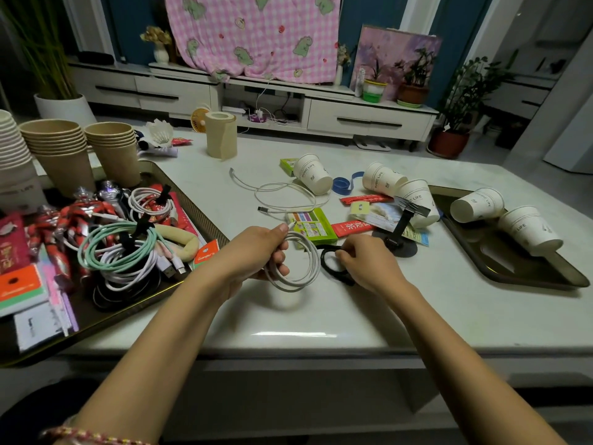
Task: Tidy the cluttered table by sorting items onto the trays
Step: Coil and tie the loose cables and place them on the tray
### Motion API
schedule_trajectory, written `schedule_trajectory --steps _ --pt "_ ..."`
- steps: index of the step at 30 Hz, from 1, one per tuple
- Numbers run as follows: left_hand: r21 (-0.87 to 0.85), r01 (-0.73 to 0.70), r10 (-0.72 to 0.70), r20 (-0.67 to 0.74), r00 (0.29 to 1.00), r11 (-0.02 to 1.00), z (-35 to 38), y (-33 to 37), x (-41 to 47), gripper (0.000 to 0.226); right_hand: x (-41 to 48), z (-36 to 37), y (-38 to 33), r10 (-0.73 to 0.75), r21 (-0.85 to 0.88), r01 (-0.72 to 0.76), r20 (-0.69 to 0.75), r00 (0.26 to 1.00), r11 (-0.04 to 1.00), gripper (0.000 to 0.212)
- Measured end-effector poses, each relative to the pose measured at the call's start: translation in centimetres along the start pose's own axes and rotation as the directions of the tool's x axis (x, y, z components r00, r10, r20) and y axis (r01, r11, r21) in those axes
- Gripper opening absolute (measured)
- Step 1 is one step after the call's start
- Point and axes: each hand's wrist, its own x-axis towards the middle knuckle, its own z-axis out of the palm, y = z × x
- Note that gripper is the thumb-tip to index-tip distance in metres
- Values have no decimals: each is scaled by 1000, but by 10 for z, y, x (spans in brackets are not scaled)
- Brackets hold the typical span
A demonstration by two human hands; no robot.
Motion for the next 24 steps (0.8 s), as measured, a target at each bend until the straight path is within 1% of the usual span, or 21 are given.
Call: schedule_trajectory --steps 1,3,4,5,7,10,11,13,14,15,16,17,18,19,20,21,22,23,24 --pt "-20 4 -4 -6 1000 1000 0 0 0 36 -1 1 1 5 43 -3 -41 999 999 17" --pt "-108 14 -17 -20 1000 994 -3 3 -2 37 -4 -1 -1 27 234 11 -162 986 972 12" --pt "-167 20 -23 -15 1000 986 -3 4 -2 37 -5 -4 -4 31 317 43 -227 973 948 11" --pt "-219 29 -30 -1 1000 975 -3 6 -3 37 -7 -7 -7 16 360 92 -287 958 929 10" --pt "-303 53 -40 51 998 951 2 9 -6 36 -11 -12 -15 -66 354 202 -361 930 913 7" --pt "-445 98 -29 159 987 890 14 14 -13 35 -21 -13 -25 -210 250 317 -376 902 915 3" --pt "-447 91 -14 174 985 890 18 14 -14 36 -24 -13 -29 -238 205 331 -375 896 921 4" --pt "-394 45 14 146 989 918 22 14 -14 36 -28 -15 -34 -281 167 359 -365 888 918 6" --pt "-374 25 26 130 991 927 22 14 -14 36 -29 -16 -37 -297 208 380 -343 891 901 5" --pt "-372 13 37 125 991 928 21 14 -14 36 -29 -19 -39 -299 327 391 -299 906 860 7" --pt "-386 7 51 142 989 922 21 14 -14 35 -29 -22 -41 -267 512 344 -219 938 787 14" --pt "-405 6 71 174 982 914 19 14 -15 35 -30 -27 -44 -231 714 234 -103 968 660 20" --pt "-421 6 91 211 973 907 17 15 -15 34 -29 -31 -46 -215 843 102 16 977 529 23" --pt "-432 10 107 245 963 902 15 15 -16 33 -29 -35 -47 -227 906 -8 114 967 423 24" --pt "-435 14 117 272 955 900 13 14 -16 32 -28 -38 -46 -251 935 -83 177 952 345 24" --pt "-433 17 121 290 949 901 11 14 -16 31 -26 -41 -46 -274 953 -147 221 936 265 22" --pt "-428 20 121 301 946 904 10 13 -16 31 -25 -44 -45 -287 960 -184 240 927 209 21" --pt "-423 22 119 305 945 906 9 12 -15 30 -23 -45 -44 -280 962 -187 240 930 200 21" --pt "-419 26 116 309 944 908 8 10 -15 30 -21 -44 -43 -268 957 -165 227 936 237 20"
